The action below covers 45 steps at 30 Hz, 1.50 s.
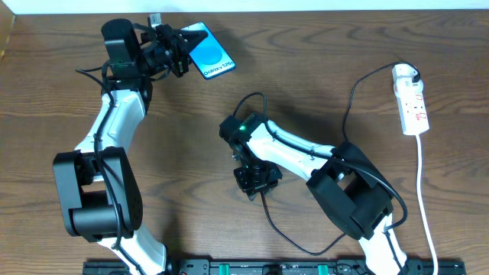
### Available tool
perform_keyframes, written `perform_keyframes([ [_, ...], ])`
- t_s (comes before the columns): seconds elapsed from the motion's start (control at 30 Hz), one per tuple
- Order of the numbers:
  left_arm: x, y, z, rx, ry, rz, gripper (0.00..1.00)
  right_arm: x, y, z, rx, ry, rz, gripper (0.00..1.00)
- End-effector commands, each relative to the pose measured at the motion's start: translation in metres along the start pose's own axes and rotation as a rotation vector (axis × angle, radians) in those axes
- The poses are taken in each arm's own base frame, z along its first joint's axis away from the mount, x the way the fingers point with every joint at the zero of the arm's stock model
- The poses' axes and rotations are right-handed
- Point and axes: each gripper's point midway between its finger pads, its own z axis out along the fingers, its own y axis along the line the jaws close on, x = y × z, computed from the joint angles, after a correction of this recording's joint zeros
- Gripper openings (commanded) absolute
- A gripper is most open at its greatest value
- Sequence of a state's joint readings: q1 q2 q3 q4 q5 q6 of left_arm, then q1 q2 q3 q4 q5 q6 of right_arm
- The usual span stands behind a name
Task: Plug charger to phone and switch on socket
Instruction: 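Grasp the black cable's connector end with the right gripper, then lift the cable connector and carry it toward the phone with the right gripper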
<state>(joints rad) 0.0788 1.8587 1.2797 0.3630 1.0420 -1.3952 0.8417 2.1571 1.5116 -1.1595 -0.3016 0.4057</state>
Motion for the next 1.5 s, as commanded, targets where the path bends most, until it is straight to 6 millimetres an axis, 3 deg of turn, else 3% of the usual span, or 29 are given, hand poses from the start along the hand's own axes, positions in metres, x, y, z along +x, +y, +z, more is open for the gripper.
perform_keyframes([
  [0.0,0.005,-0.012,-0.005,0.021,0.016,0.01,0.07,-0.005,-0.005,0.005,0.011,0.012,0.016,0.31],
  [0.3,0.004,-0.012,-0.005,0.021,0.016,0.01,0.08,-0.01,-0.011,0.005,0.0,0.009,0.045,0.01],
  [0.47,0.004,-0.012,-0.005,0.021,0.016,0.01,0.07,-0.023,-0.025,-0.003,-0.019,-0.019,0.095,0.01],
  [0.7,0.004,-0.012,-0.005,0.021,0.012,0.011,0.07,-0.075,-0.08,-0.022,0.026,-0.199,0.194,0.01],
  [0.9,0.004,-0.012,-0.005,0.021,0.012,0.011,0.07,-0.121,-0.148,-0.048,0.195,-0.424,0.303,0.01],
  [1.07,0.004,-0.012,-0.005,0.021,0.012,0.011,0.07,-0.131,-0.174,-0.058,0.234,-0.48,0.362,0.01],
  [1.1,0.004,-0.012,-0.005,0.021,0.012,0.011,0.07,-0.129,-0.177,-0.058,0.234,-0.476,0.375,0.05],
  [1.17,0.004,-0.012,-0.005,0.022,0.011,0.013,0.08,-0.128,-0.179,-0.058,0.235,-0.469,0.38,0.3],
  [1.2,0.004,-0.013,-0.005,0.023,0.011,0.014,0.07,-0.127,-0.179,-0.058,0.235,-0.467,0.38,0.52],
  [1.27,0.004,-0.012,-0.005,0.023,0.012,0.014,0.07,-0.126,-0.176,-0.057,0.236,-0.461,0.381,0.83],
  [1.33,0.004,-0.012,-0.005,0.023,0.012,0.014,0.07,-0.123,-0.173,-0.055,0.237,-0.451,0.39,0.92],
  [1.47,0.004,-0.012,-0.005,0.023,0.012,0.014,0.07,-0.109,-0.161,-0.046,0.18,-0.384,0.452,0.92],
])
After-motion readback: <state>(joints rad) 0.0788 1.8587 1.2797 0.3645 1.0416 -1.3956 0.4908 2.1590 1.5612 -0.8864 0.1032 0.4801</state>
